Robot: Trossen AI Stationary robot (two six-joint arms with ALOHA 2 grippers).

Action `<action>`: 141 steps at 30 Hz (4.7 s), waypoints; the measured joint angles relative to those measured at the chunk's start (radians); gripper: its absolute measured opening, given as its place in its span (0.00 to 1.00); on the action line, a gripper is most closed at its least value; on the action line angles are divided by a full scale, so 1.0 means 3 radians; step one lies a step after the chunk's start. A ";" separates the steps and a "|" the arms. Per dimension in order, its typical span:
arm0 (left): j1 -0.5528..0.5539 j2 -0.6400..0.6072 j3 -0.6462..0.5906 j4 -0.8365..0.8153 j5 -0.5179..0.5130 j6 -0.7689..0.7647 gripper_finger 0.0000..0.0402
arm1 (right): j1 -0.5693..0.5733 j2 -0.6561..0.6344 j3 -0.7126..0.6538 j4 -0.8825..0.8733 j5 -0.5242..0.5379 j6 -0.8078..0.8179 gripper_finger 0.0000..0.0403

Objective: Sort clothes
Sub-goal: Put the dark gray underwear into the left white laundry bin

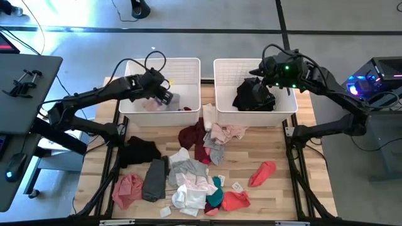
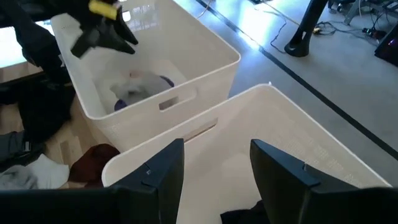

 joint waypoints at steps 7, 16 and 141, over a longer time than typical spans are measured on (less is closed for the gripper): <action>-0.0261 0.0000 0.0337 -0.0065 0.0500 0.0255 0.35 | 0.0000 0.0000 0.0000 -0.0167 -0.0008 0.0003 0.43; -0.1447 0.0009 0.0422 -0.0385 0.0554 0.1223 0.27 | 0.0001 0.0000 0.0000 -0.0201 -0.0012 0.0002 0.43; 0.0110 0.0775 0.0678 -0.0498 -0.0172 -0.0663 0.21 | 0.0000 0.0169 -0.0003 0.0220 -0.0162 -0.0259 0.43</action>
